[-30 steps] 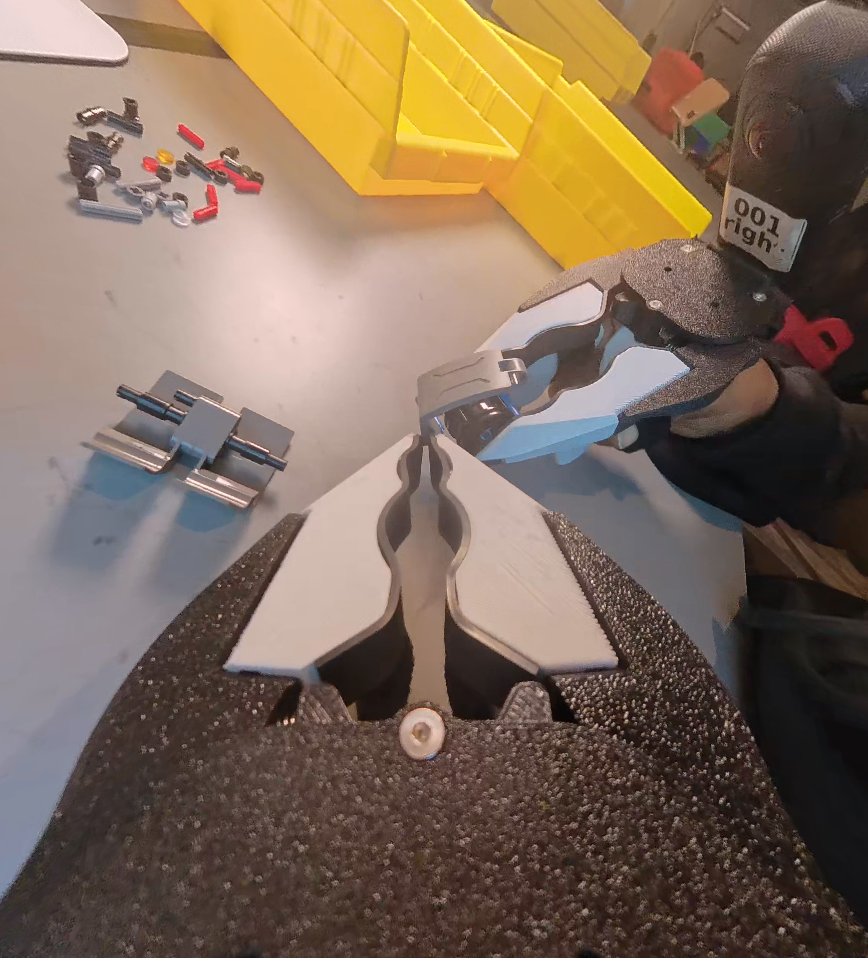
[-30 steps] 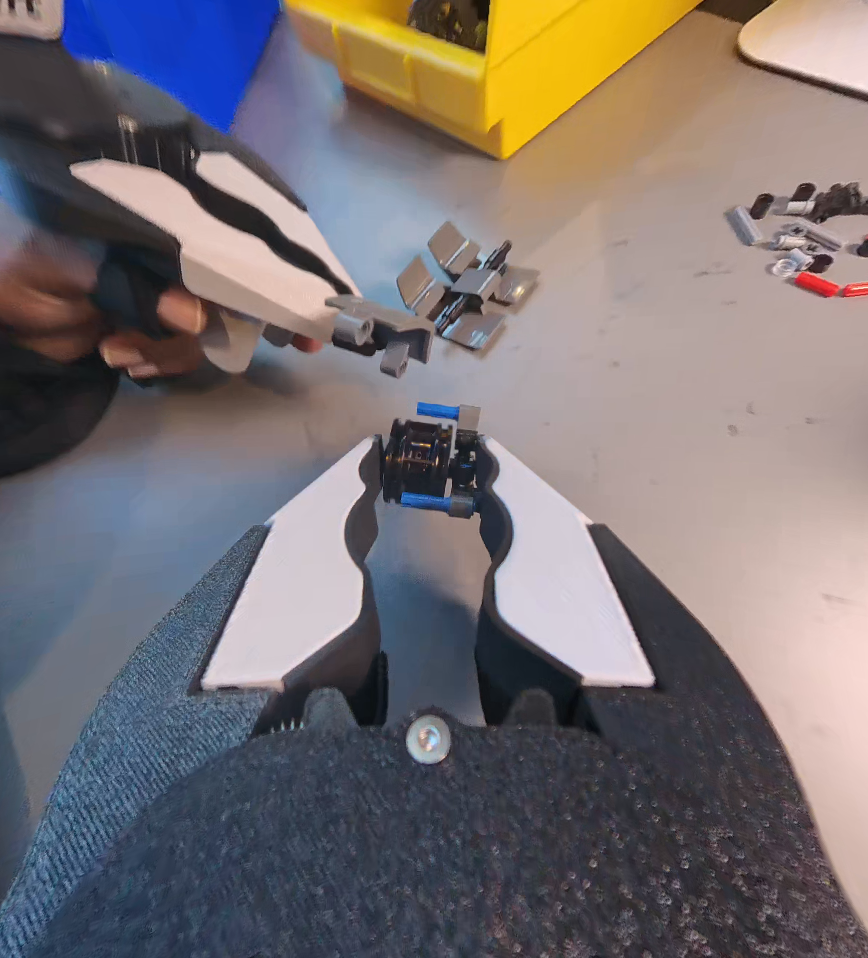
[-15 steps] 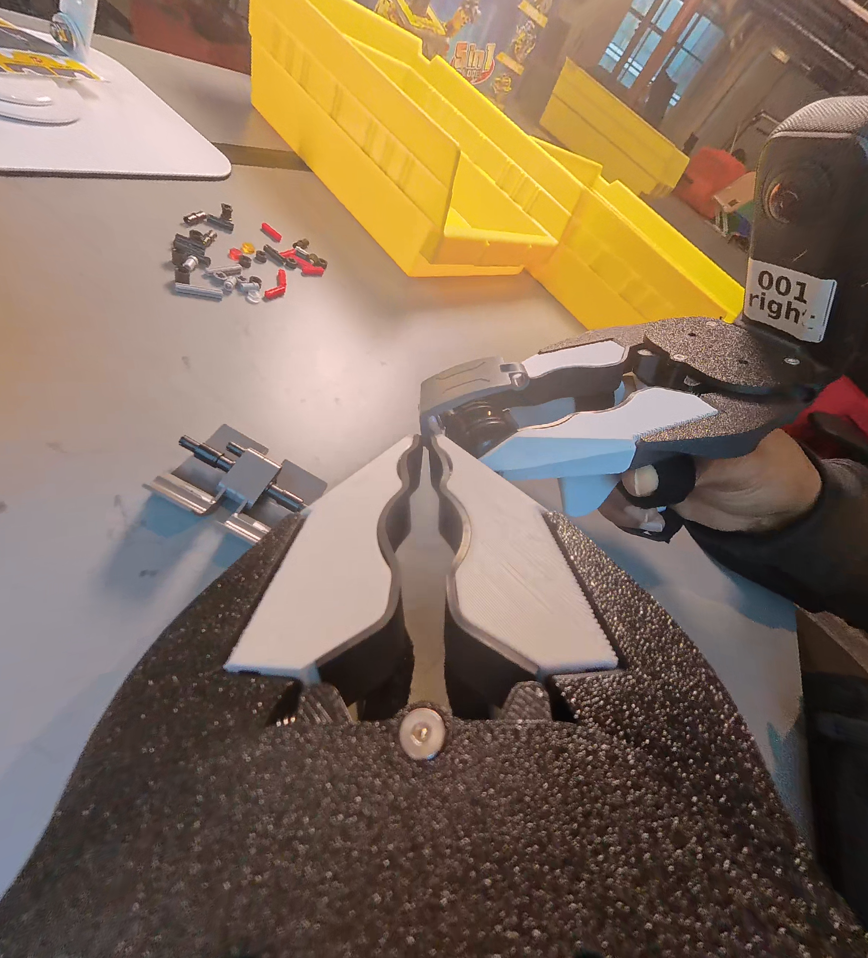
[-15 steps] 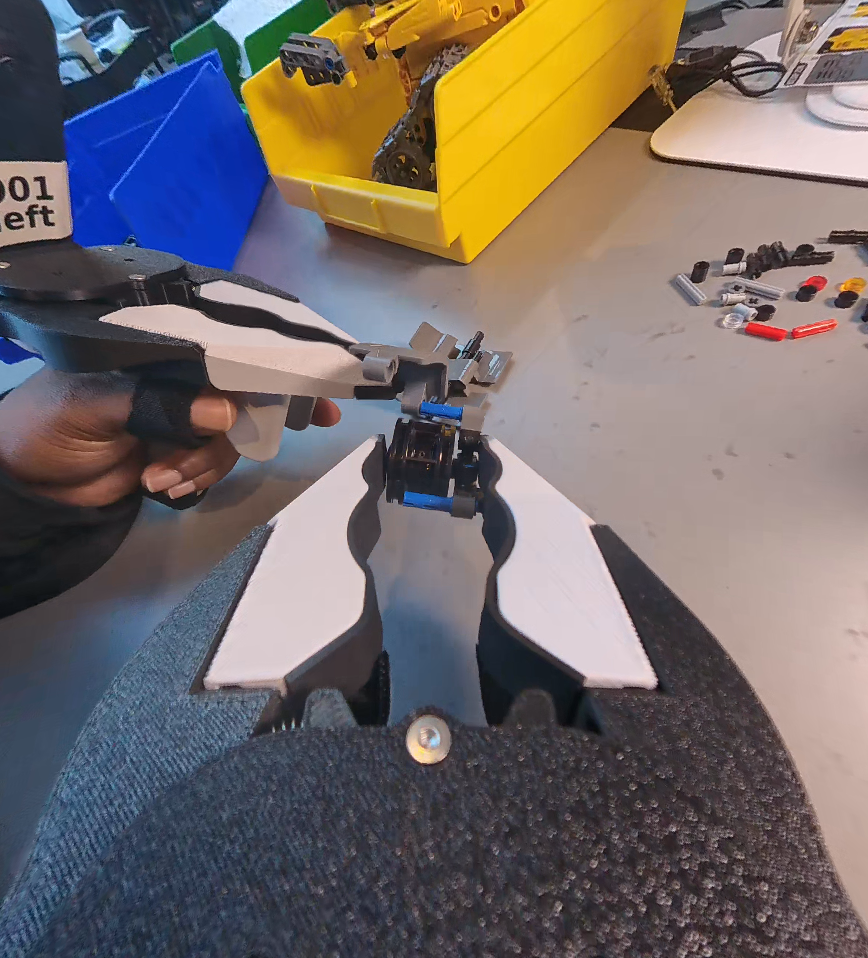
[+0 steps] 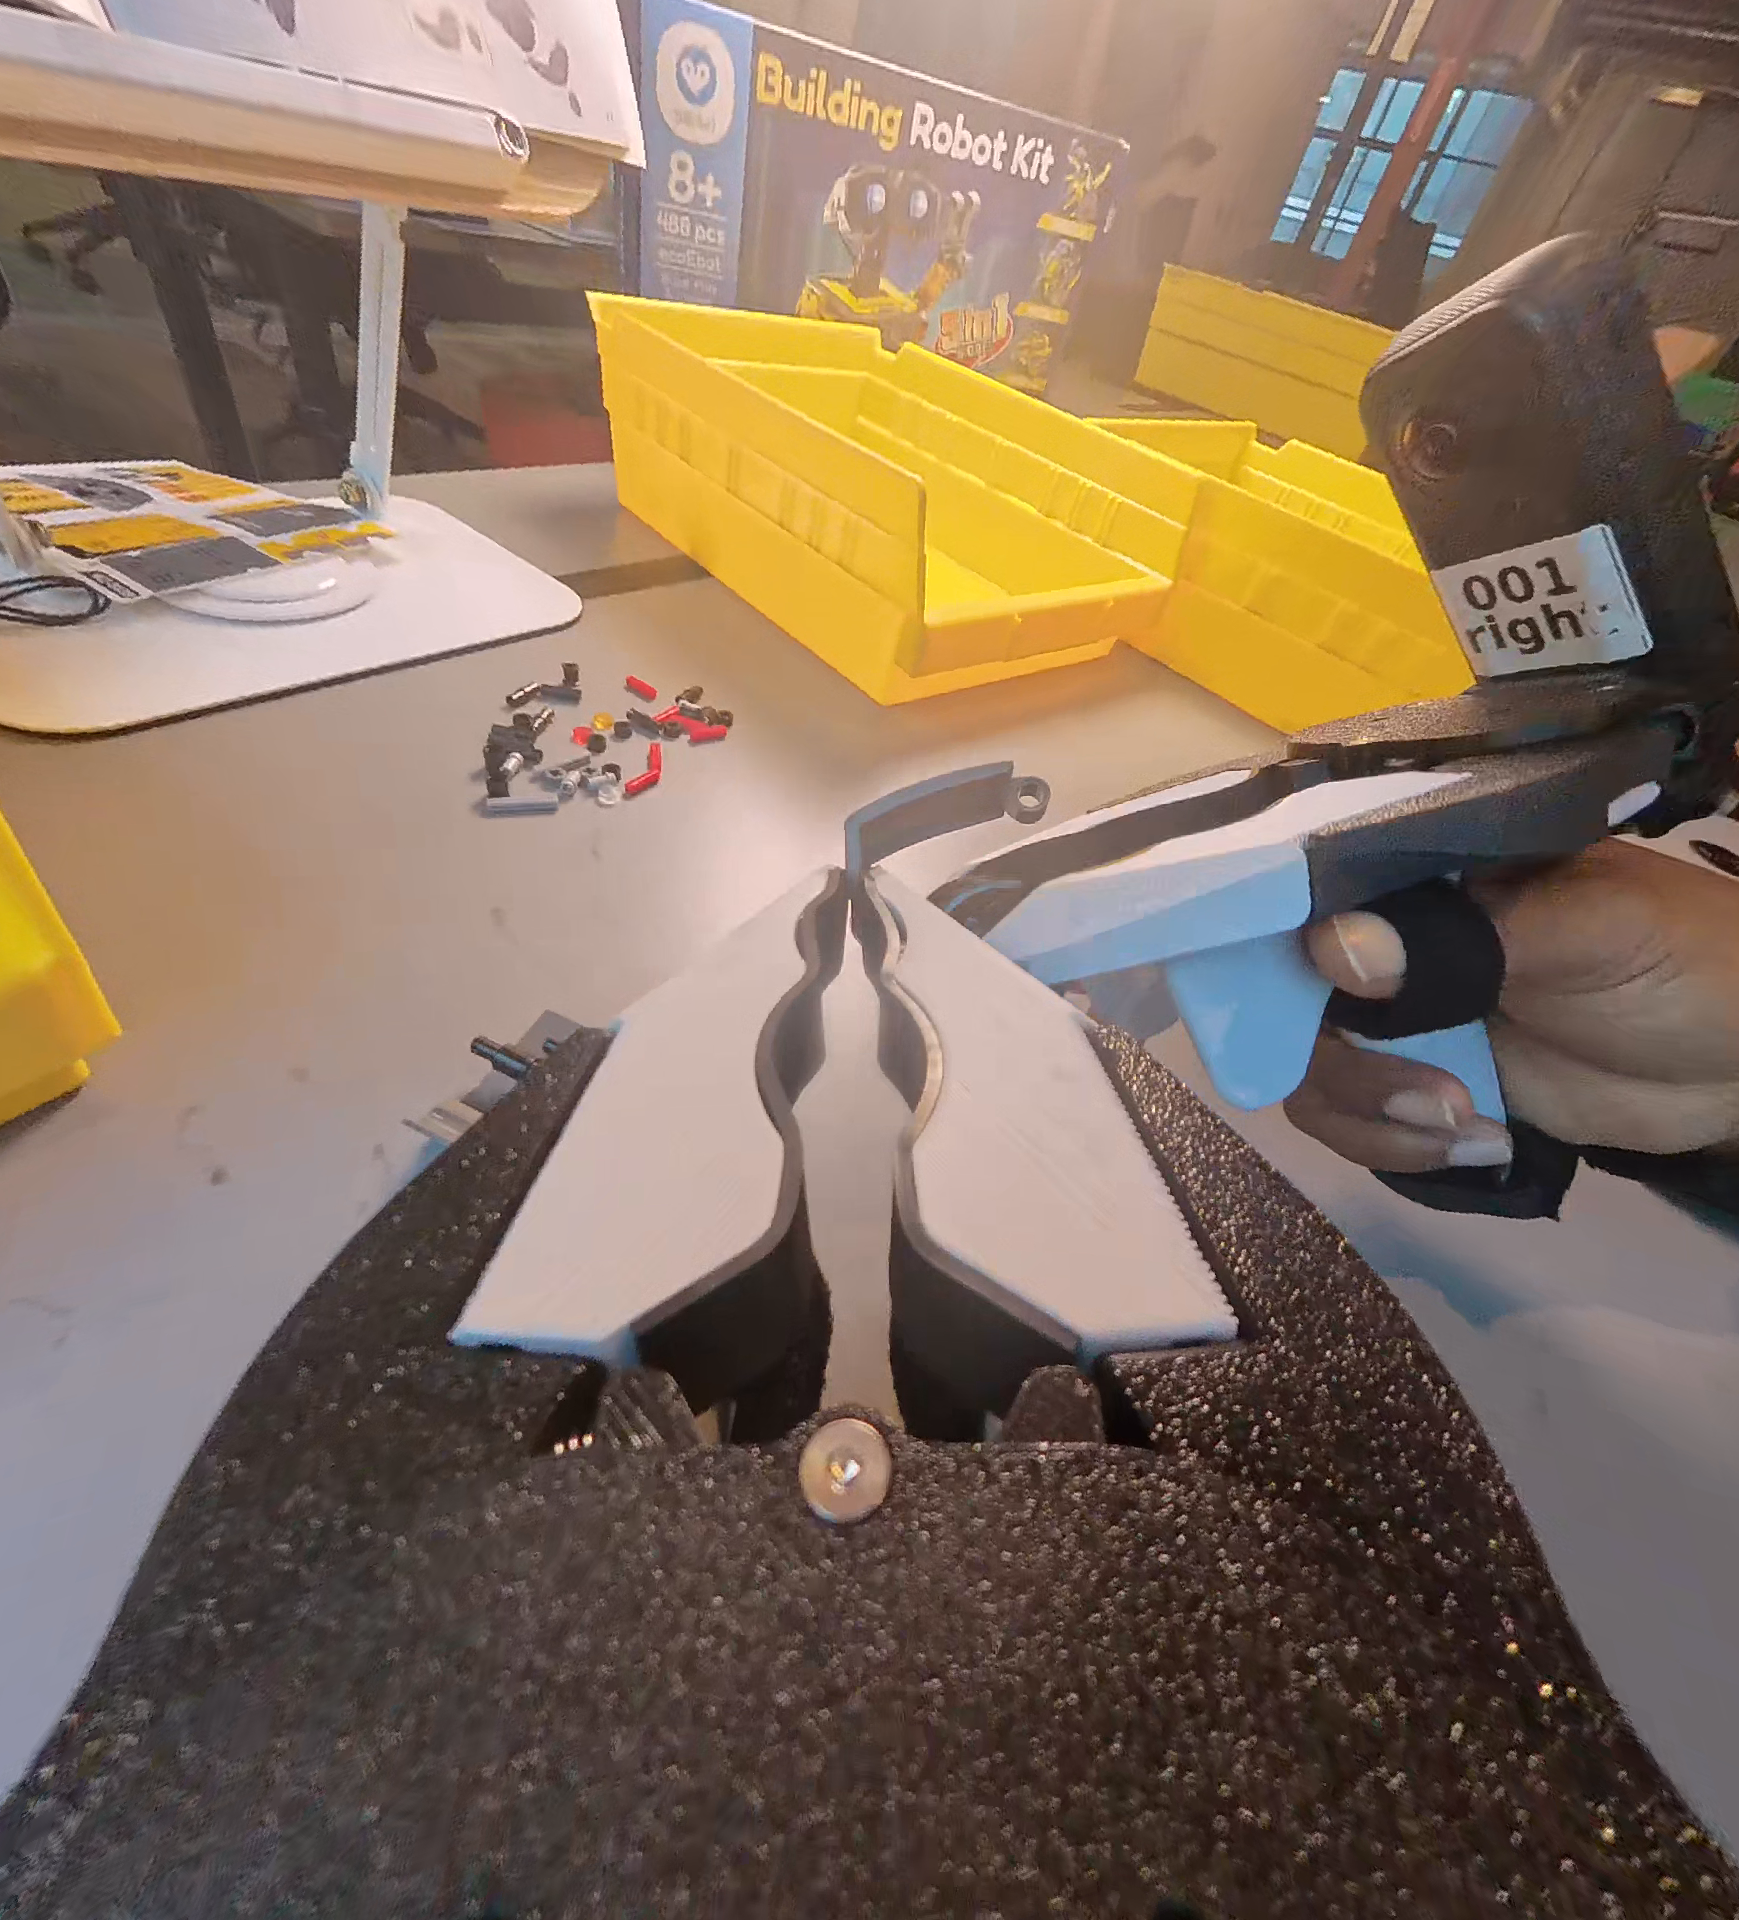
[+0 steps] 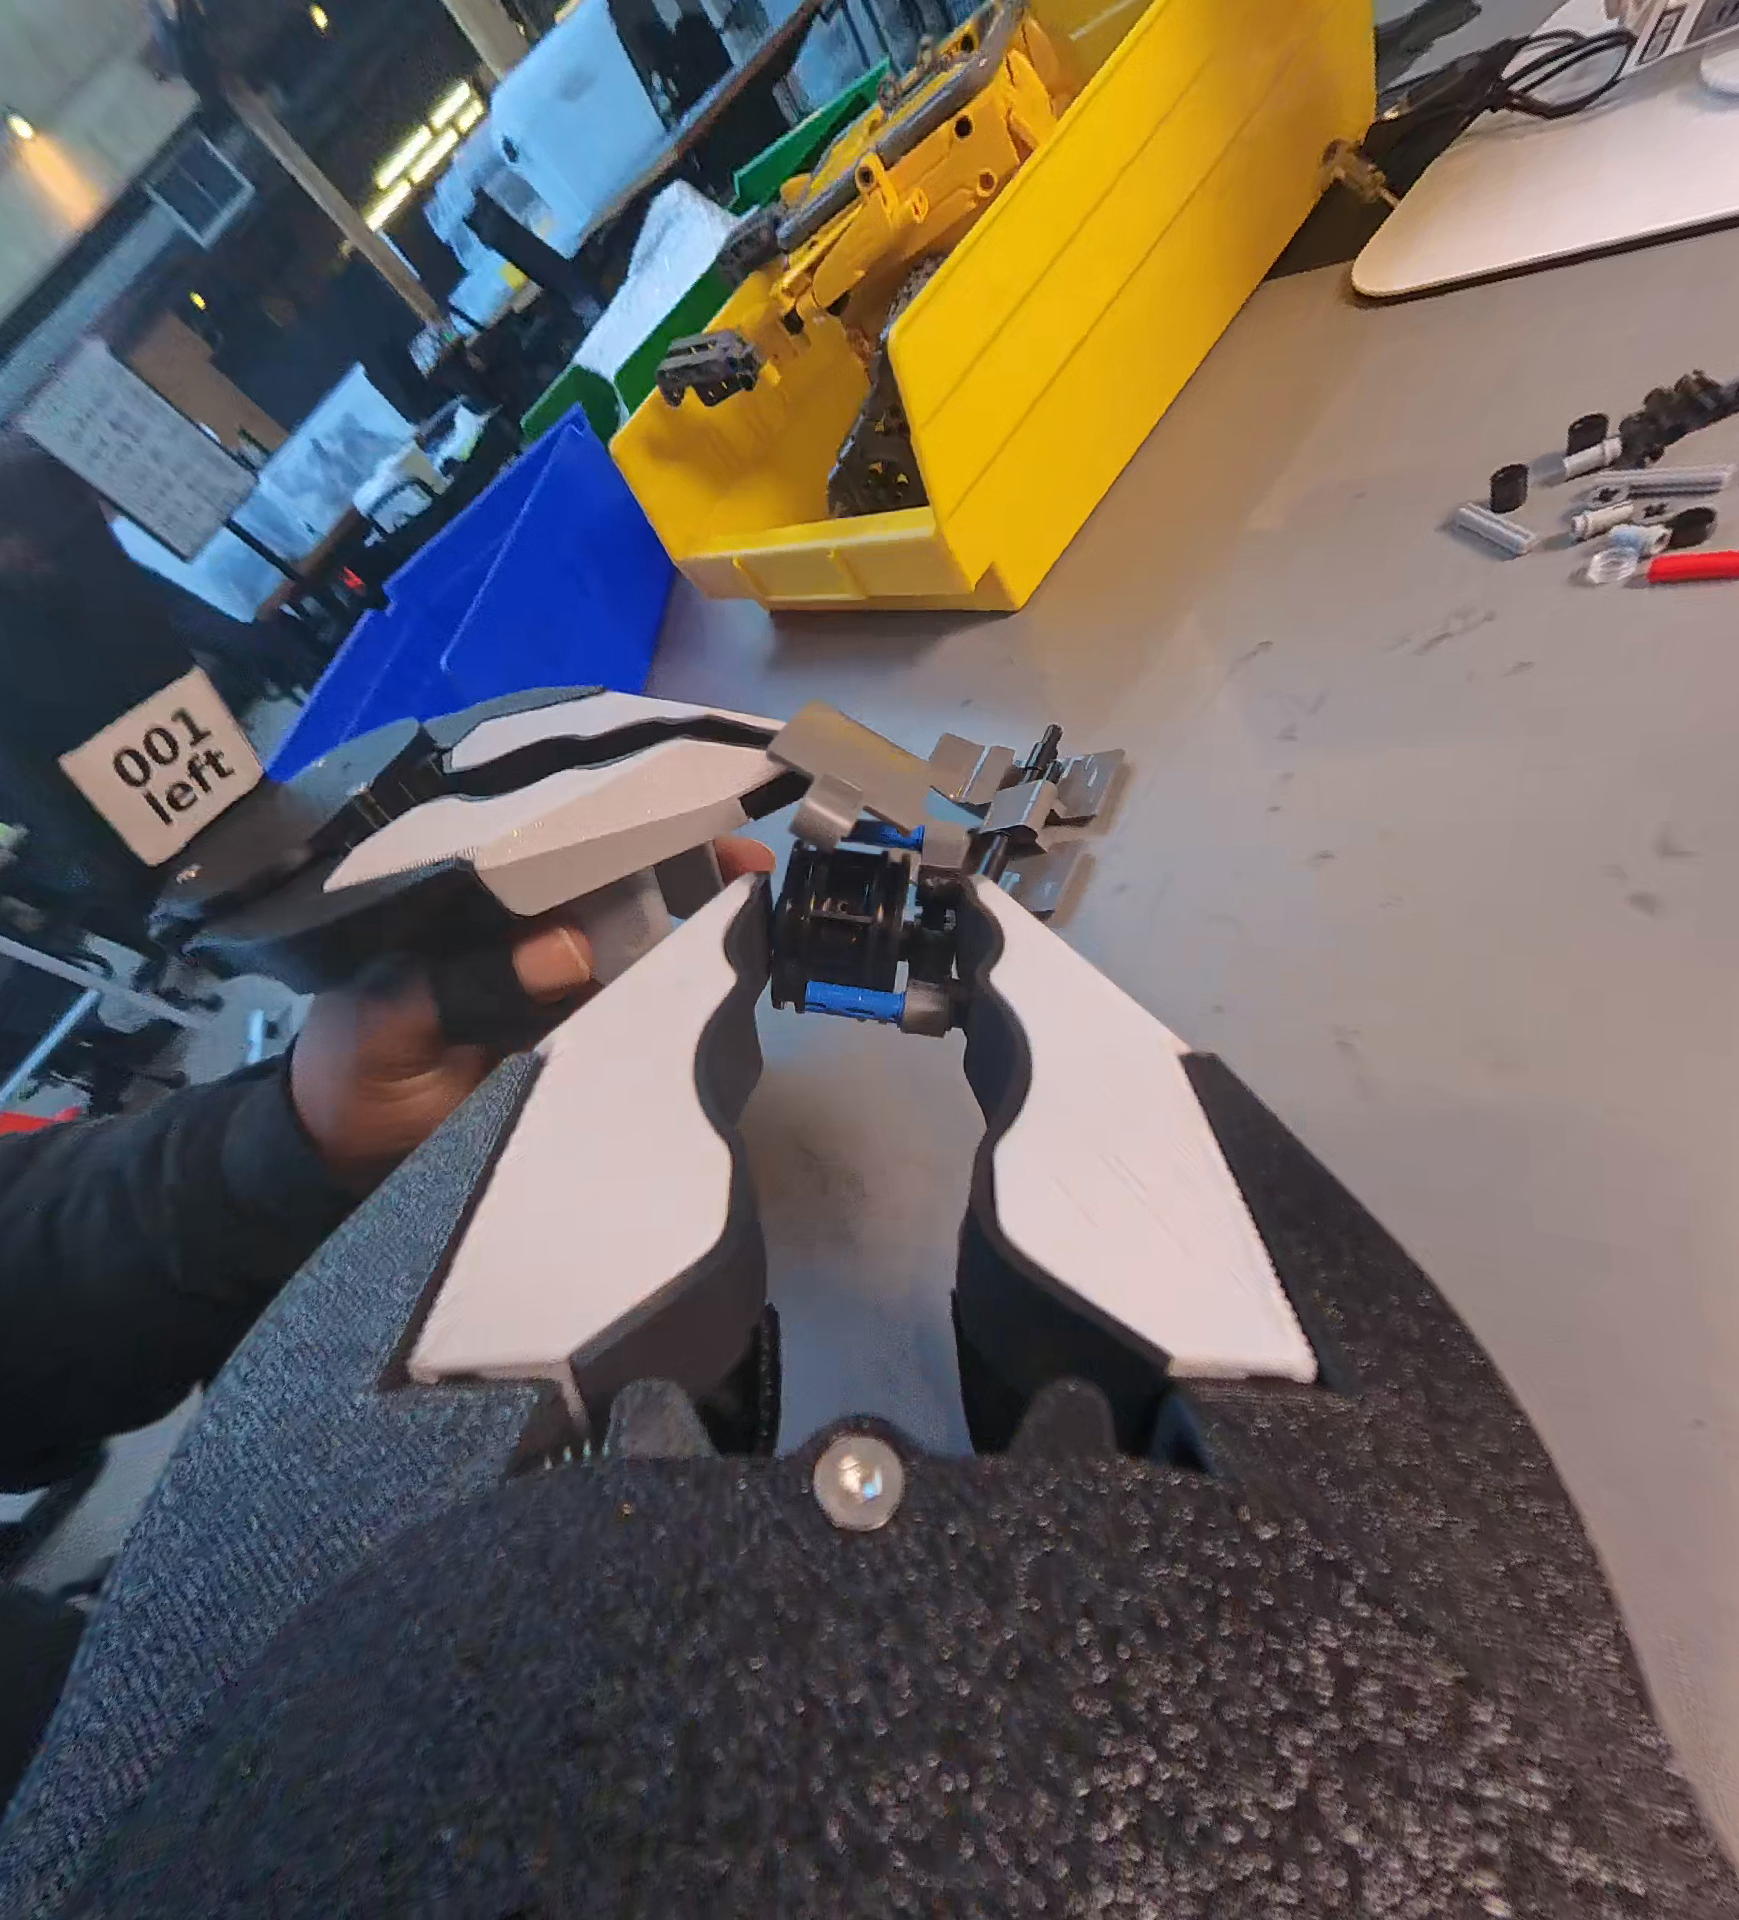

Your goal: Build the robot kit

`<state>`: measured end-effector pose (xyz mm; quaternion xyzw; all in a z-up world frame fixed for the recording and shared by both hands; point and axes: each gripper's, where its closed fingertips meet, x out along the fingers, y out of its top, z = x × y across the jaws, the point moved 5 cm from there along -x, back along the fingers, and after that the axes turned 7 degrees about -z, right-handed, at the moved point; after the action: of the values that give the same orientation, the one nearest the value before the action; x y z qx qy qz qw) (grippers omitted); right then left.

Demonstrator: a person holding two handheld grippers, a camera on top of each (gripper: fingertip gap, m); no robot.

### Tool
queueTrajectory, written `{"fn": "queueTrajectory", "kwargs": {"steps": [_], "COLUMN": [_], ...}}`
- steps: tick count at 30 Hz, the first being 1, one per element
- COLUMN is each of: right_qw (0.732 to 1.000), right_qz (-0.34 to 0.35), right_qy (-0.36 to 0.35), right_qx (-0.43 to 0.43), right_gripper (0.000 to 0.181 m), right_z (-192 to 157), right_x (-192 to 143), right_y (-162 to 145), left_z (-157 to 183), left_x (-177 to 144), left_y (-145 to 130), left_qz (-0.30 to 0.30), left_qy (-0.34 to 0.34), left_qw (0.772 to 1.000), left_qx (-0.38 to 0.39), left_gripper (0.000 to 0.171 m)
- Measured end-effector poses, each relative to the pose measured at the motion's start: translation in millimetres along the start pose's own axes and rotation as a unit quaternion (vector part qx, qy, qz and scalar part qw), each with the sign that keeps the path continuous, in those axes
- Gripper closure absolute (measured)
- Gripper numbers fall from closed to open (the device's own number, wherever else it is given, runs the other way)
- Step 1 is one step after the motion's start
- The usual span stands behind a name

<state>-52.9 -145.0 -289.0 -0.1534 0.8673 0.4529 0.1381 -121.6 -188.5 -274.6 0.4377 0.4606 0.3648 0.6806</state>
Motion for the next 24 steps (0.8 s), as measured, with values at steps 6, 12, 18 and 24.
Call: {"fn": "queueTrajectory", "kwargs": {"steps": [6, 12, 18, 24], "right_qw": [0.991, 0.978, 0.996, 0.995], "right_qz": [0.039, 0.068, 0.075, 0.068], "right_qy": [0.078, 0.131, 0.049, -0.020], "right_qx": [0.101, 0.147, 0.016, -0.077], "right_gripper": [0.146, 0.146, 0.146, 0.146], "right_z": [0.0, -4.7, -9.0, -13.1], "right_x": [-7.8, -14.4, -21.1, -20.0], "right_y": [6.0, 11.5, 19.8, 21.6], "left_z": [8.3, 14.3, 17.7, 13.9], "left_x": [-3.0, -6.5, -6.2, -5.4], "left_y": [8.2, 15.4, 19.8, 23.0], "left_qz": [0.043, 0.080, 0.091, 0.101], "left_qy": [0.018, 0.025, 0.039, 0.026], "left_qw": [0.997, 0.991, 0.986, 0.990], "left_qx": [0.064, 0.107, 0.138, 0.097], "left_gripper": [0.171, 0.171, 0.171, 0.171]}}
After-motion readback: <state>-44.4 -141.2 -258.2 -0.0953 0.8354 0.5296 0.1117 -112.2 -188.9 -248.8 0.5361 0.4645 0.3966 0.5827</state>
